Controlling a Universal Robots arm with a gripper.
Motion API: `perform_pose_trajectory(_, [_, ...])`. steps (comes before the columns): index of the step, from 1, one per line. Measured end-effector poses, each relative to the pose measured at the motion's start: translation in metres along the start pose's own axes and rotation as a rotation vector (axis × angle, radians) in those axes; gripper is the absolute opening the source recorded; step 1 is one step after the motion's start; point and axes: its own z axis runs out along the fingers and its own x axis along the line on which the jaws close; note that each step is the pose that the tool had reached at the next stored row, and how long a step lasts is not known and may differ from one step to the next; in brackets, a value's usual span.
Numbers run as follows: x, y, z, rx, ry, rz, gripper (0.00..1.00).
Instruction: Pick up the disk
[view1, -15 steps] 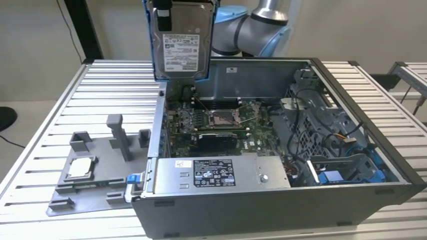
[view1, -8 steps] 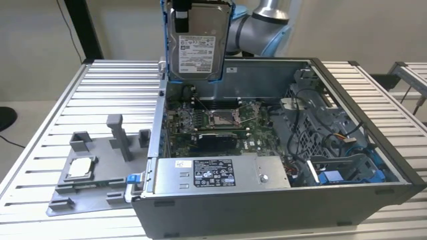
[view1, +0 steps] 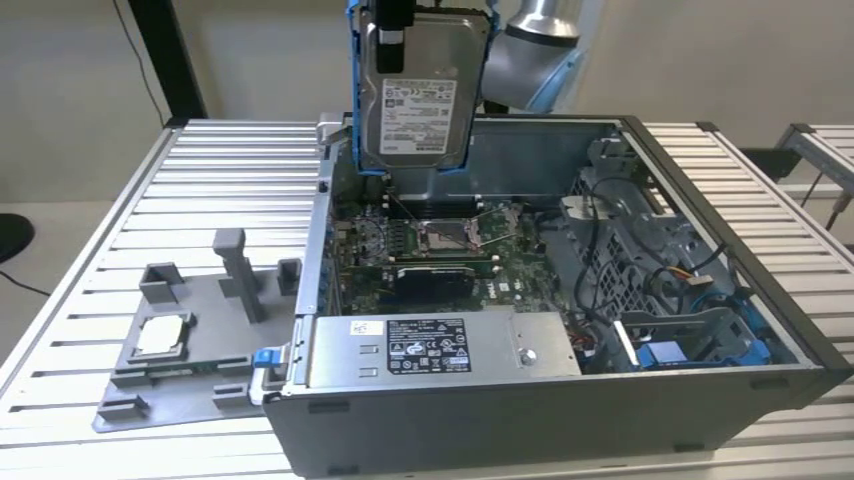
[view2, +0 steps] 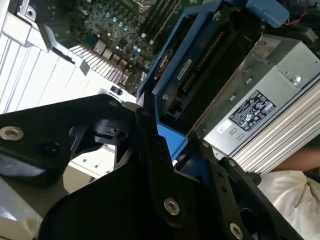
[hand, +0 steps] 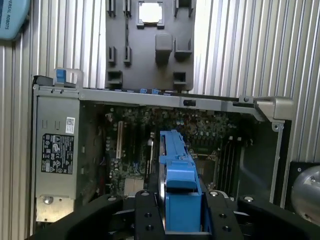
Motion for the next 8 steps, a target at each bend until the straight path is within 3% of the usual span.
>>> perform_pose_trajectory(5, [0.0137,-0.0091,0.0002,0.0009,0.0,0.0,0.0])
perform_pose_trajectory(8, [0.0211,-0.0118,0.0009,0.0087,0.0003,0.0,0.0])
